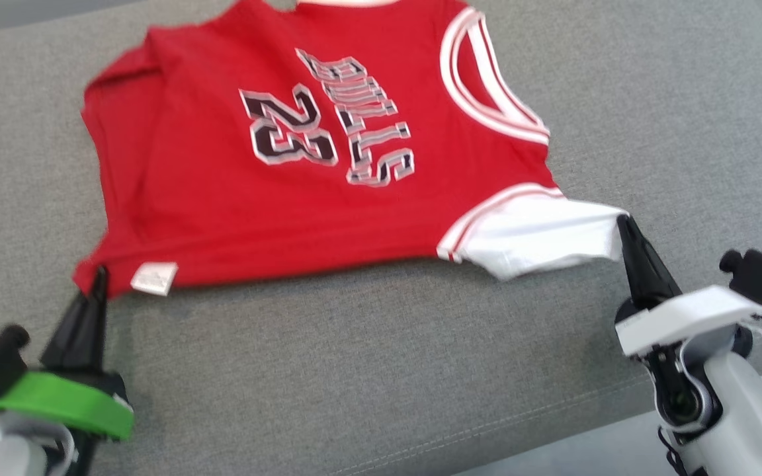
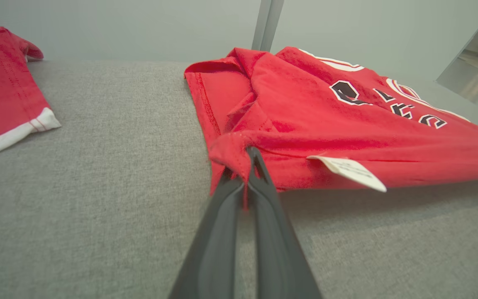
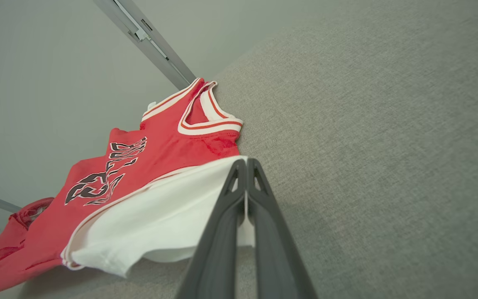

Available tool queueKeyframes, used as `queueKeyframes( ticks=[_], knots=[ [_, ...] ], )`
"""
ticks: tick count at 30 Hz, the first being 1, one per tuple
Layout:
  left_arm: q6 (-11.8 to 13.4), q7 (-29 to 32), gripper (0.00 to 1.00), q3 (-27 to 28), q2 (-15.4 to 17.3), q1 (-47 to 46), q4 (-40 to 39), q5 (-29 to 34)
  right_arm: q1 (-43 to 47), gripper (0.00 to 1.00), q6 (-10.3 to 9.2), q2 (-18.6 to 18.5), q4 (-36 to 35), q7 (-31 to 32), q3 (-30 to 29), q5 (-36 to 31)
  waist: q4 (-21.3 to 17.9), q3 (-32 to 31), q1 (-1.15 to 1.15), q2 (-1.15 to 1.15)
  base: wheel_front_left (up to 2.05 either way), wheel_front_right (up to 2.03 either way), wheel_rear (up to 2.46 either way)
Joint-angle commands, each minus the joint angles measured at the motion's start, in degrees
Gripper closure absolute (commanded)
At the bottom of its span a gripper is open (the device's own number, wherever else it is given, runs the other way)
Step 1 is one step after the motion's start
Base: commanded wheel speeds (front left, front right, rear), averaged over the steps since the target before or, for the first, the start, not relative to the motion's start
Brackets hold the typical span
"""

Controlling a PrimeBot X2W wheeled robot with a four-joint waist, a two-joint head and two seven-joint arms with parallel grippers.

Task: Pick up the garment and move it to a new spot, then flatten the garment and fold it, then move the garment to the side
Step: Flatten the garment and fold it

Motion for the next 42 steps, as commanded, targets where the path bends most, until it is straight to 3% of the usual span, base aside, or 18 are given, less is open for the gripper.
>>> queueKeyframes(
  ticks=[1, 11, 16, 23, 30, 35, 42],
  knots=[
    [0.62, -0.15, 1.0, -0.04, -0.13, 3.11, -0.73, 1.83, 2.35, 1.0, -0.12, -0.87, -0.59, 0.36, -0.78, -1.15, 0.83, -6.0, 0.0, 0.64, 0.0, 0.0, 0.0],
    [5.48, -0.15, 1.0, 0.45, -10.82, 24.83, -7.89, 5.16, 20.22, 1.0, -0.11, 1.63, -6.99, 4.58, -7.43, -5.31, 2.71, -10.6, 0.0, 0.64, 0.0, 0.0, 0.0],
    [6.9, -0.15, 1.0, 0.96, -13.04, 30.17, -10.82, 5.04, 26.05, 1.0, -0.11, 3.48, -11.51, 6.62, -11.32, -6.37, 3.33, -10.43, 0.0, 0.64, 0.0, 0.0, 0.0],
    [7.77, 2.15, 1.0, 1.38, -12.8, 30.13, -12.92, 3.83, 24.72, 1.0, -0.1, 6.39, -15.04, 10.0, -12.55, -8.95, 2.91, -10.17, 0.0, 0.64, 0.0, 0.0, 0.0],
    [9.66, 11.34, 1.0, 2.77, -10.75, 25.07, -19.46, 0.36, 17.18, 1.0, -0.09, 8.22, -15.69, 13.65, -11.52, -12.34, 2.87, -7.73, 0.0, 0.64, 0.0, 0.0, 0.0],
    [11.07, 18.0, 1.0, 2.28, -8.87, 20.01, -21.71, -0.04, 10.48, 1.0, -0.09, 8.93, -13.04, 15.77, -10.99, -14.64, 3.36, -6.27, 0.0, 0.64, 0.0, 0.0, 0.0],
    [12.96, 26.21, 1.0, 1.19, -7.07, 10.66, -18.13, 0.59, -1.96, 1.0, -0.09, 9.83, -1.56, 16.76, -11.3, -20.74, 4.17, -4.33, 0.0, 0.64, 0.0, 0.0, 0.0]
  ],
)
